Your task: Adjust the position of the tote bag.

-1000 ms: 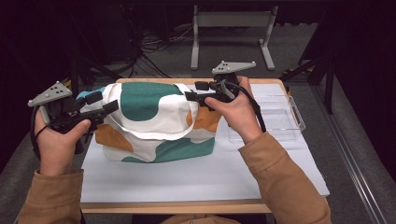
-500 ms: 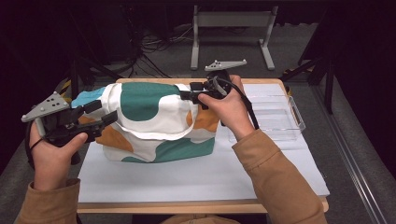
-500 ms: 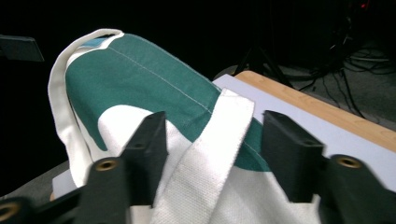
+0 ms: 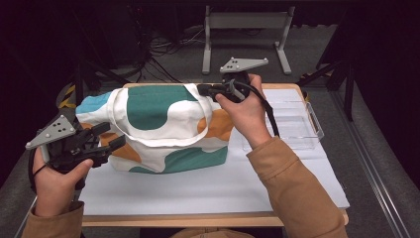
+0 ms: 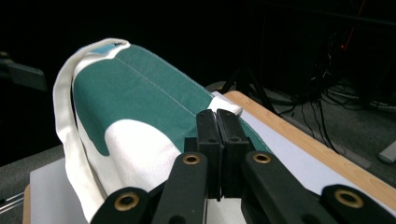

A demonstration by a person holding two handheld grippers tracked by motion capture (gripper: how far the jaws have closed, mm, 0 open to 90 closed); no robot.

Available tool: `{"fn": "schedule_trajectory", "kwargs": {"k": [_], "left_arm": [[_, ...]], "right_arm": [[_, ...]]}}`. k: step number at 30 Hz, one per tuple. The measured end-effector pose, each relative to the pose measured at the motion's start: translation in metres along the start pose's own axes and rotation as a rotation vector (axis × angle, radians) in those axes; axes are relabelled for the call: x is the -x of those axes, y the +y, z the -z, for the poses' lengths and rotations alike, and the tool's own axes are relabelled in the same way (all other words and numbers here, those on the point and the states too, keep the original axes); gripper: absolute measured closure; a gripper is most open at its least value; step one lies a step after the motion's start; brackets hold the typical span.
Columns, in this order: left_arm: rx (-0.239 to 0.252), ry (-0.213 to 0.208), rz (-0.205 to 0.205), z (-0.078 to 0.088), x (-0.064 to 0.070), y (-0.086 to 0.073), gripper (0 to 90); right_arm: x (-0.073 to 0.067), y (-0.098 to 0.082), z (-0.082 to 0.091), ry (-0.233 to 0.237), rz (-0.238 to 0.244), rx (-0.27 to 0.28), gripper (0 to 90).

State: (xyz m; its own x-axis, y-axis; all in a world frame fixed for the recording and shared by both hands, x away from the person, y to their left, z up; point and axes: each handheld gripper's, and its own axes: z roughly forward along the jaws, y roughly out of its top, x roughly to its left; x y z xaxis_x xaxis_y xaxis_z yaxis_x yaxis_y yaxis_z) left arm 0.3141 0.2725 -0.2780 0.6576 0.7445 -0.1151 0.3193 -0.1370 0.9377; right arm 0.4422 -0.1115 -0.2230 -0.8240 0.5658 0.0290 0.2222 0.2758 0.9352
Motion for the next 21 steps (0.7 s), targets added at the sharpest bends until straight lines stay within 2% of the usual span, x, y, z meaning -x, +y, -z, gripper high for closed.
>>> {"fn": "schedule_trajectory", "kwargs": {"k": [3,8,14,18,21], "left_arm": [[-0.016,-0.007,0.002,-0.001,0.000,-0.004,31.8],[-0.057,-0.019,-0.022,-0.005,0.001,-0.008,33.7],[-0.169,-0.041,-0.085,-0.010,-0.001,-0.017,37.3],[-0.220,-0.058,-0.099,-0.012,-0.002,-0.026,42.8],[-0.244,-0.071,-0.113,-0.018,-0.004,-0.031,51.6]], "right_arm": [[0.000,0.001,0.003,0.004,0.004,0.011,89.9],[-0.001,-0.001,0.002,0.017,0.004,0.011,89.9],[-0.003,0.000,0.005,0.021,0.012,0.033,90.0],[-0.005,0.001,0.007,0.016,0.022,0.053,90.0],[-0.006,0.002,0.008,0.017,0.026,0.065,90.0]]}}
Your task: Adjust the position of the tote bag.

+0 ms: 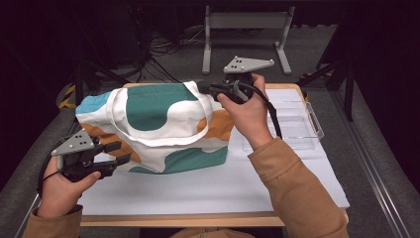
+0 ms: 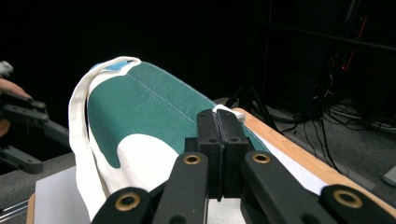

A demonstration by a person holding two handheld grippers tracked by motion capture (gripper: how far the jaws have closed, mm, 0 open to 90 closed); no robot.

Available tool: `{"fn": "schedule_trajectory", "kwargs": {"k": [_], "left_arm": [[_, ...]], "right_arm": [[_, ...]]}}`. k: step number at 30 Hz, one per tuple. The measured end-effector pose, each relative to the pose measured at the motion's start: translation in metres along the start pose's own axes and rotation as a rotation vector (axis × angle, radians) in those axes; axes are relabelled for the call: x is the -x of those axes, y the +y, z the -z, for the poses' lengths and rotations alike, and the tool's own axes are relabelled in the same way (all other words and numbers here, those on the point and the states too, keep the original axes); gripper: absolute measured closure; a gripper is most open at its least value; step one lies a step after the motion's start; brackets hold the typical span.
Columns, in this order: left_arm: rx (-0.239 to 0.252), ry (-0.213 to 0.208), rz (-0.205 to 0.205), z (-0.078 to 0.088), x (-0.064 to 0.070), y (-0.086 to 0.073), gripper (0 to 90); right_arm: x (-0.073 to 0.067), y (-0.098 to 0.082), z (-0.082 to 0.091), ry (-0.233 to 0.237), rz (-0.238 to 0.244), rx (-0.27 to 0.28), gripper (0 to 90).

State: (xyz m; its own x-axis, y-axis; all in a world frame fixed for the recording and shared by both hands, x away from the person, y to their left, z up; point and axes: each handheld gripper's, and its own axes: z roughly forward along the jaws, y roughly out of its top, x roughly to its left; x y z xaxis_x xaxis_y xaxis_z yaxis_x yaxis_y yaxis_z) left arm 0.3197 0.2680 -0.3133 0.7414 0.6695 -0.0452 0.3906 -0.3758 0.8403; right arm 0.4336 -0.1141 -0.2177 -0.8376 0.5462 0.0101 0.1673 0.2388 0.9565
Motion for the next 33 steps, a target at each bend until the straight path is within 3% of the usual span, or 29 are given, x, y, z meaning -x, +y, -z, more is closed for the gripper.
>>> {"fn": "schedule_trajectory", "kwargs": {"k": [5,10,14,24,33], "left_arm": [[-0.018,-0.024,-0.035,-0.019,0.002,-0.001,72.2],[-0.010,-0.049,-0.057,-0.036,0.006,0.002,78.9],[0.036,-0.036,-0.068,-0.041,0.005,0.005,83.7],[0.181,0.002,-0.047,-0.052,0.002,0.013,89.4],[0.206,0.039,-0.040,-0.057,-0.003,0.015,89.5]], "right_arm": [[-0.002,0.001,0.001,0.002,0.011,0.015,90.0],[-0.003,0.001,0.004,0.008,0.016,0.037,90.0],[-0.007,0.003,0.009,0.018,0.027,0.060,90.0],[-0.017,0.003,0.022,0.052,0.054,0.094,90.0],[-0.038,-0.010,0.042,0.139,0.087,0.114,90.0]]}}
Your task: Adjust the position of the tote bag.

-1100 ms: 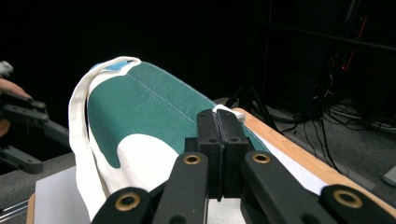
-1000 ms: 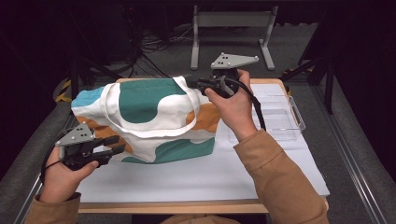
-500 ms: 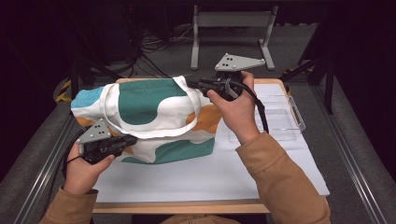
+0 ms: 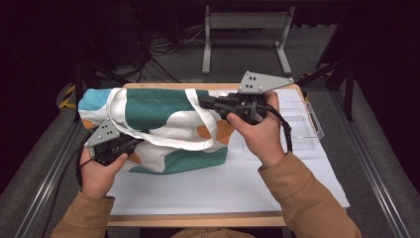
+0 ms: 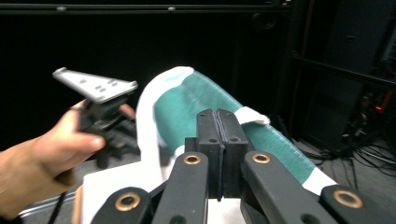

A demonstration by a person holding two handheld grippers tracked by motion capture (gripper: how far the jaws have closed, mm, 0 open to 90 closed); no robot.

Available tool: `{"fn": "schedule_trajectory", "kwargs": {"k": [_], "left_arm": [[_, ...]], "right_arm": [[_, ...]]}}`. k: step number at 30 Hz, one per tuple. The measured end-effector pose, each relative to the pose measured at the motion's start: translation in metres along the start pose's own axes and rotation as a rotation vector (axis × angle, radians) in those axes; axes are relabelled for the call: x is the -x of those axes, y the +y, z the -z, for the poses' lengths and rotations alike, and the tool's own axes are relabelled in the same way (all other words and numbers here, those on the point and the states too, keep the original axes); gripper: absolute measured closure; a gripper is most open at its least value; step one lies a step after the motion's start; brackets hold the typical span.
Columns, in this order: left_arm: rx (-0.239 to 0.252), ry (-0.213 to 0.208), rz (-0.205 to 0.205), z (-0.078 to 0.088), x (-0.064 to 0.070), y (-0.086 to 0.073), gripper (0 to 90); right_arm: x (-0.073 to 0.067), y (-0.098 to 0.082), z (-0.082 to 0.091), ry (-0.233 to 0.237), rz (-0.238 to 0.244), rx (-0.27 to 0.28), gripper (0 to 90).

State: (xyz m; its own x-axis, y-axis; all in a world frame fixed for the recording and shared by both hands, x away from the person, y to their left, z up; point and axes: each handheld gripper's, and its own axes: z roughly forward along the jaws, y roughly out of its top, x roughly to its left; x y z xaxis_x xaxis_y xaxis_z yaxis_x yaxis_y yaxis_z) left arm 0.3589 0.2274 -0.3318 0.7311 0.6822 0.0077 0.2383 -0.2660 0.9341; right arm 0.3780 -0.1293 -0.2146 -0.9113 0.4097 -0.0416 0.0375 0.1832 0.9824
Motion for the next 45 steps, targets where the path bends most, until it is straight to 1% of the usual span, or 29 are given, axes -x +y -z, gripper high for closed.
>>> {"fn": "schedule_trajectory", "kwargs": {"k": [4,6,8,9,10,11,13,17,23,25,27,29,32,34,36,37,38,39,40,41,45], "left_arm": [[0.003,0.009,0.008,-0.002,-0.002,-0.001,89.5],[0.007,0.009,0.012,-0.002,-0.002,-0.001,89.5],[0.009,0.023,0.003,-0.002,-0.004,-0.001,89.5],[0.011,0.022,0.004,-0.002,-0.004,-0.001,89.5],[0.011,0.022,0.004,-0.002,-0.004,-0.001,89.5],[0.014,0.025,0.010,-0.002,-0.004,-0.002,89.5],[0.019,0.032,0.012,-0.001,-0.004,-0.002,89.5],[0.032,0.042,0.014,-0.001,-0.006,-0.002,89.5],[0.028,0.057,0.009,-0.002,-0.005,-0.002,89.5],[0.027,0.059,0.007,-0.002,-0.005,-0.003,89.6],[0.021,0.069,-0.008,-0.002,-0.006,-0.003,89.6],[0.020,0.072,-0.007,-0.002,-0.005,-0.003,89.6],[0.020,0.073,-0.003,-0.003,-0.004,-0.003,89.6],[0.021,0.069,0.000,-0.003,-0.005,-0.004,89.6],[0.023,0.055,0.014,-0.003,-0.006,-0.005,89.5],[0.018,0.055,0.016,-0.002,-0.006,-0.005,89.5],[0.013,0.056,0.016,-0.002,-0.006,-0.007,89.5],[0.011,0.057,0.010,-0.002,-0.007,-0.007,89.4],[0.006,0.055,0.010,-0.002,-0.007,-0.008,89.4],[0.005,0.056,0.012,-0.001,-0.006,-0.008,89.2],[-0.001,0.054,0.012,0.001,-0.007,-0.009,88.4]], "right_arm": [[-0.016,-0.009,0.008,0.064,0.013,-0.002,90.0],[-0.027,-0.016,0.010,0.093,0.030,-0.020,90.0],[-0.033,-0.023,0.009,0.121,0.035,-0.039,90.0],[-0.037,-0.028,0.009,0.140,0.039,-0.052,90.0],[-0.037,-0.028,0.009,0.140,0.039,-0.052,90.0],[-0.043,-0.036,0.008,0.163,0.046,-0.080,90.0],[-0.047,-0.042,0.007,0.184,0.045,-0.095,90.0],[-0.052,-0.054,0.007,0.212,0.042,-0.128,90.0],[-0.055,-0.071,0.000,0.229,0.049,-0.181,90.0],[-0.056,-0.077,-0.003,0.241,0.043,-0.202,90.0],[-0.058,-0.084,-0.007,0.243,0.048,-0.231,90.0],[-0.058,-0.091,-0.010,0.259,0.034,-0.255,90.0],[-0.059,-0.102,-0.015,0.266,0.027,-0.289,90.0],[-0.060,-0.109,-0.020,0.266,0.024,-0.315,90.0],[-0.061,-0.117,-0.026,0.264,0.027,-0.347,90.0],[-0.061,-0.122,-0.030,0.256,0.028,-0.367,90.0],[-0.060,-0.125,-0.032,0.251,0.026,-0.375,90.0],[-0.059,-0.128,-0.034,0.250,0.015,-0.381,90.0],[-0.057,-0.130,-0.035,0.250,0.010,-0.380,89.9],[-0.056,-0.130,-0.036,0.247,0.001,-0.378,89.9],[-0.053,-0.130,-0.036,0.231,-0.003,-0.373,89.9]]}}
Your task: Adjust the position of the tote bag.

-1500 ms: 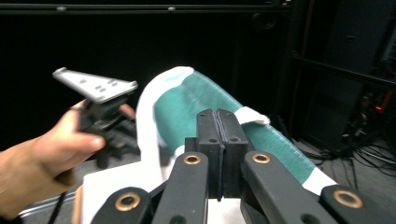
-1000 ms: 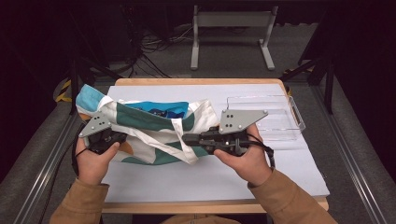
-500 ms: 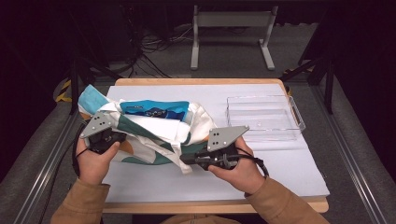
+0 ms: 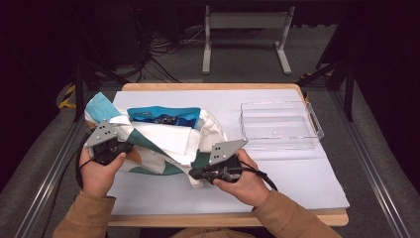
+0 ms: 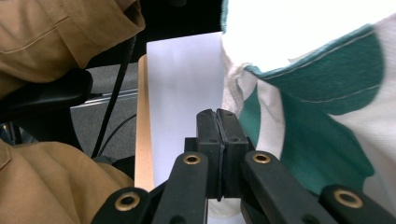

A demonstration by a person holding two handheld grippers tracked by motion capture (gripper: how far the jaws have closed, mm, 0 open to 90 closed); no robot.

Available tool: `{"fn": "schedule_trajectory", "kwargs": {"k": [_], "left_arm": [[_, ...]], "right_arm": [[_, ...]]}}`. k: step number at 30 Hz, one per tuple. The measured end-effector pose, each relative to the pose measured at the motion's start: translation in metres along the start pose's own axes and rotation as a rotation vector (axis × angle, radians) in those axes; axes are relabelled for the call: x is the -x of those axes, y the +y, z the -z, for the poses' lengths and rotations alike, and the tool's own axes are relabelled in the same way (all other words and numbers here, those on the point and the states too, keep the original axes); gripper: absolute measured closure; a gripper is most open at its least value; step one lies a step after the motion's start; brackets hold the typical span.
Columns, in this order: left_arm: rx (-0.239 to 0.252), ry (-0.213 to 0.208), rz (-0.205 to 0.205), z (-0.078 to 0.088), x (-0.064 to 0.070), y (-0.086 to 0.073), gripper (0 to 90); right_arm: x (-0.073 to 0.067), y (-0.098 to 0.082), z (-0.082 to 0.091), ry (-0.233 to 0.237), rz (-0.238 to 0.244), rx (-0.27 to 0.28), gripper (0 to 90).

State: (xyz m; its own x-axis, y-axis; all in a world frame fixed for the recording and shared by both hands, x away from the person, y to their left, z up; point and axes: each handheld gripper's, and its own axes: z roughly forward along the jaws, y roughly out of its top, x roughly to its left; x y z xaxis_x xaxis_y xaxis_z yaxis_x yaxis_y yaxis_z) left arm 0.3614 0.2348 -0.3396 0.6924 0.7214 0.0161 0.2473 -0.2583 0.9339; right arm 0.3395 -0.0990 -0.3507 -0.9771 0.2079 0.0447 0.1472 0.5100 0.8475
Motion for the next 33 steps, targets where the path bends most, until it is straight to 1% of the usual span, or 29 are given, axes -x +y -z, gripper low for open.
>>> {"fn": "schedule_trajectory", "kwargs": {"k": [4,7,11,13,15,17,18,20,21,23,24,26,29,30,31,32,33], "left_arm": [[-0.016,0.001,0.000,0.001,0.001,-0.001,87.4],[-0.021,0.003,-0.001,0.002,0.002,-0.002,87.0],[-0.027,0.012,-0.005,0.004,0.003,-0.002,84.8],[-0.024,0.007,0.004,0.006,0.002,-0.002,83.8],[-0.025,-0.008,0.025,0.009,0.001,-0.003,82.0],[-0.032,-0.014,0.029,0.010,0.001,-0.004,80.6],[-0.047,-0.029,0.040,0.013,0.003,-0.005,78.5],[-0.067,-0.038,0.037,0.019,0.007,-0.007,71.7],[-0.077,-0.037,0.033,0.023,0.009,-0.007,71.7],[-0.083,-0.035,0.024,0.031,0.012,-0.007,70.0],[-0.087,-0.038,0.028,0.035,0.013,-0.006,69.4],[-0.107,-0.044,0.029,0.044,0.015,-0.007,67.7],[-0.151,-0.036,0.026,0.059,0.016,-0.009,64.5],[-0.153,-0.027,0.032,0.066,0.015,-0.010,64.2],[-0.153,-0.027,0.032,0.066,0.015,-0.010,64.0],[-0.135,-0.018,0.050,0.077,0.013,-0.009,64.0],[-0.122,-0.012,0.056,0.082,0.012,-0.007,64.1]], "right_arm": [[0.004,-0.002,-0.004,-0.029,-0.001,-0.019,89.9],[0.006,-0.002,-0.007,-0.036,-0.001,-0.019,89.9],[0.011,-0.004,-0.006,-0.035,-0.023,0.002,89.9],[0.011,-0.003,-0.003,-0.038,-0.018,0.015,89.9],[0.009,-0.002,0.002,-0.038,-0.015,0.026,89.8],[0.009,-0.001,0.004,-0.035,-0.017,0.032,89.8],[0.009,-0.001,0.005,-0.035,-0.018,0.039,89.7],[0.008,-0.001,0.009,-0.037,-0.018,0.048,89.7],[0.008,-0.001,0.009,-0.037,-0.018,0.048,89.7],[0.006,-0.001,0.012,-0.037,-0.016,0.055,89.6],[0.006,0.000,0.013,-0.036,-0.015,0.058,89.6],[0.005,0.001,0.017,-0.034,-0.017,0.070,89.6],[0.005,0.002,0.021,-0.041,-0.017,0.073,89.6],[0.006,0.002,0.021,-0.044,-0.016,0.070,89.5],[0.006,0.002,0.021,-0.044,-0.016,0.070,89.5],[0.007,0.002,0.020,-0.044,-0.022,0.070,89.6],[0.008,0.002,0.020,-0.043,-0.022,0.069,89.6]]}}
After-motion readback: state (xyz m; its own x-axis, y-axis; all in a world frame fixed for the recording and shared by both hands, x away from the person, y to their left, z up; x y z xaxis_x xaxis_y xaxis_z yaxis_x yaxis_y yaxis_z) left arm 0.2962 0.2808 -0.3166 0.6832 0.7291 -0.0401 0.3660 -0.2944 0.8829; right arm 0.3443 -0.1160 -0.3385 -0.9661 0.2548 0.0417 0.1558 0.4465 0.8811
